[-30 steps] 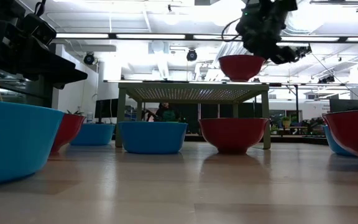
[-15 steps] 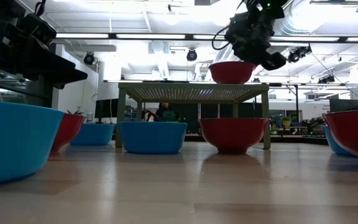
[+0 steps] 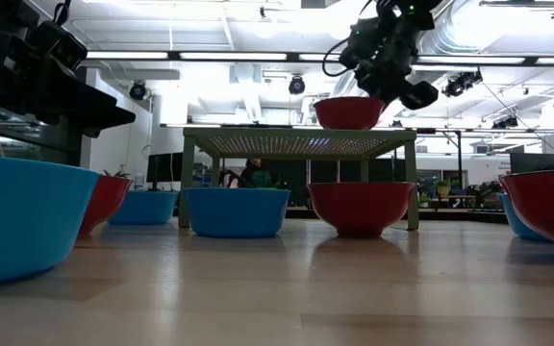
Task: Pick & Place Mini bowls
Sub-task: Put the red bowl on the shelf
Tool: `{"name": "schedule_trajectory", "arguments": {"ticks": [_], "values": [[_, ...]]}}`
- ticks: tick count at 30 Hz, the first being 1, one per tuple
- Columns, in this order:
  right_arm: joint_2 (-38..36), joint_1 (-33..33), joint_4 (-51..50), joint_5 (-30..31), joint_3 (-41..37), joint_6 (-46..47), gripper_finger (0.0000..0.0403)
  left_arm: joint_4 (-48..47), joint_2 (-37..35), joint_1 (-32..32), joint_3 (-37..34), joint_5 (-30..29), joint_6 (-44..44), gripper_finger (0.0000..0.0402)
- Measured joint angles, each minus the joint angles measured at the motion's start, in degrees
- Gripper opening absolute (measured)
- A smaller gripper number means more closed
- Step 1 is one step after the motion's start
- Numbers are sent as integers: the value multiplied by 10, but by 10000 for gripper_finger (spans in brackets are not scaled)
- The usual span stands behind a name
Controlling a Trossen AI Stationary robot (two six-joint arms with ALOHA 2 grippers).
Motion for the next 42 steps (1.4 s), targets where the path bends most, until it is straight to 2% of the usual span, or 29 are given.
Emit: {"name": "schedule_trajectory", "arguments": {"ticks": [13, 42], "values": [[2, 22, 14, 17, 0, 45, 0, 0, 0, 0, 0, 0, 0, 234], [18, 25, 27, 10, -1, 28, 10, 0, 0, 0, 0, 0, 0, 234]]}}
